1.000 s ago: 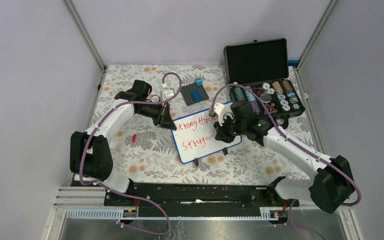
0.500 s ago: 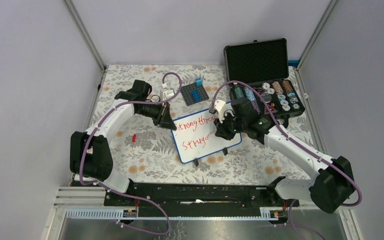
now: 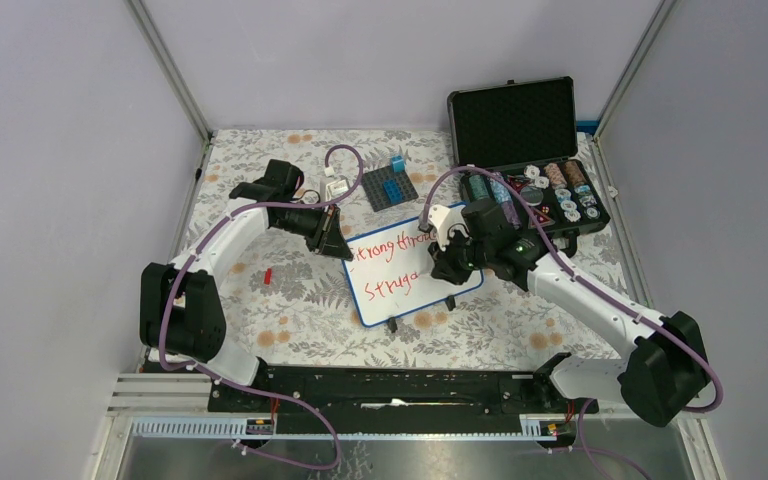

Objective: Write a sentence on the whiteboard

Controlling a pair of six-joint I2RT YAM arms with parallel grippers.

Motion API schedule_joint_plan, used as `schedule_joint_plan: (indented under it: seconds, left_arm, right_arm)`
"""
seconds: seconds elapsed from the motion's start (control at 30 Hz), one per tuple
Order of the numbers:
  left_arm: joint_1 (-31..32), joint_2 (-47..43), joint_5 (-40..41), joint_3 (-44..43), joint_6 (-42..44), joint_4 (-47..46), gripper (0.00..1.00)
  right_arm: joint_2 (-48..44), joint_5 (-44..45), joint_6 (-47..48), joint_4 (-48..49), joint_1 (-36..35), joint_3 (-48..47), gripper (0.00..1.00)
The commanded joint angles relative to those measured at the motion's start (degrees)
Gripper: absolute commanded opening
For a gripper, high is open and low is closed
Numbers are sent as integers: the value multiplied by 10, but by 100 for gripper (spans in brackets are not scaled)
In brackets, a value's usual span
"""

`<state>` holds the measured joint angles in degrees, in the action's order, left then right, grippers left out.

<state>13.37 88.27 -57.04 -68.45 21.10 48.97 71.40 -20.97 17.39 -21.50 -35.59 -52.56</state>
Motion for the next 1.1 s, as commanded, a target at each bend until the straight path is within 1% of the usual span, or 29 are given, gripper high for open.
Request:
schedule_joint_plan:
  seconds: [0.0, 0.33, 0.77, 1.07]
  left_arm:
    - [2, 10, 32, -14, 25, -16, 0]
    - [2, 11, 33, -13, 26, -16, 0]
    - [3, 10, 34, -12, 25, -16, 0]
    - [3, 11, 33, -13, 26, -15, 0]
  right_arm:
    - [-6, 2, 12, 11, 6, 20, 0]
    - [1, -13, 15, 10, -1, 34, 0]
    - [34, -1, 9, 19, -55, 17, 0]
    - [13, -22, -9, 21, -57, -3, 0]
